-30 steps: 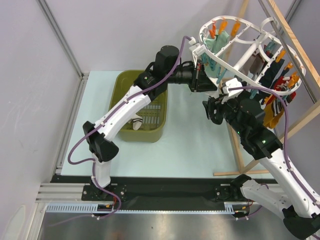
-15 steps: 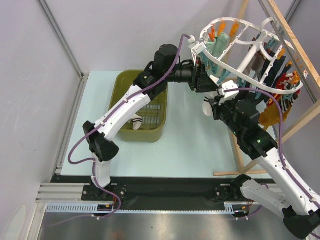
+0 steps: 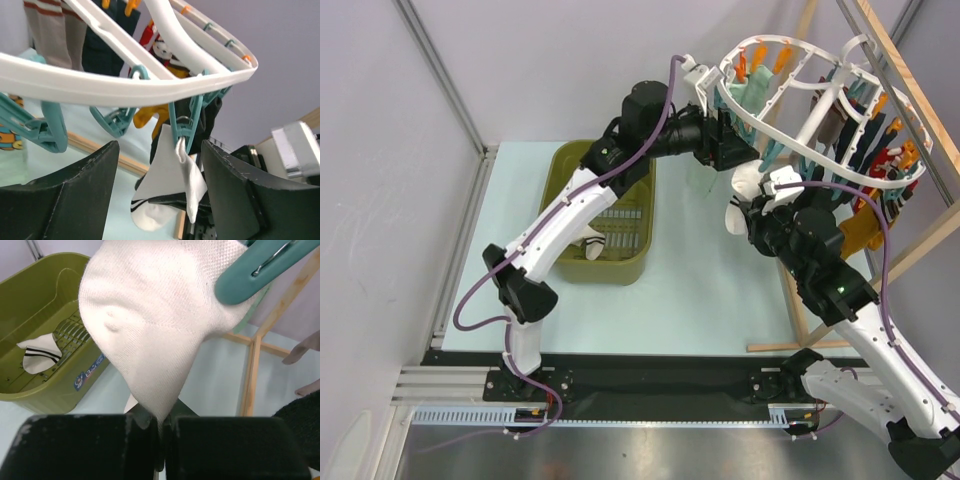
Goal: Remove the socks clipped to the hanger
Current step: Remove the sock from the hanger.
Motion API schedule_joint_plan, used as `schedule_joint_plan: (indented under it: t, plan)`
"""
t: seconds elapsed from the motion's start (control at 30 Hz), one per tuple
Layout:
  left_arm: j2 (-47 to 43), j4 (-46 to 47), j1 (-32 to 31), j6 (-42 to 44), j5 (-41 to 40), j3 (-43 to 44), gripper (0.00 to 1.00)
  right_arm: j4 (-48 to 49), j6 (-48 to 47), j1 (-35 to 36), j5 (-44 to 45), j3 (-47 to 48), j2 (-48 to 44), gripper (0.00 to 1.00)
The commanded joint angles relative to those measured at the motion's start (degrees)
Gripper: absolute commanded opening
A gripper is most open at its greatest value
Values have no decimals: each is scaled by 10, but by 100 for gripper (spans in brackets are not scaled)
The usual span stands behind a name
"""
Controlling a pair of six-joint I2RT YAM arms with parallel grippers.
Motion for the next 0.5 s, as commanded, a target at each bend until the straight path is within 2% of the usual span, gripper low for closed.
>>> schedule_joint_plan:
  t: [0.0, 0.2, 0.3, 0.47]
  plan:
    - [-16, 19, 3, 21, -32, 40, 72, 24, 7, -3, 8, -5, -14, 0]
    - [-15, 30, -18, 41, -11, 45, 71, 21, 9, -3, 14, -5, -18, 0]
    - [-11, 11, -33, 73, -52, 57, 71, 25, 9, -5, 16, -9, -20, 0]
    - [6, 22, -35, 61, -66, 67, 67, 30, 18, -8, 5, -14, -27, 0]
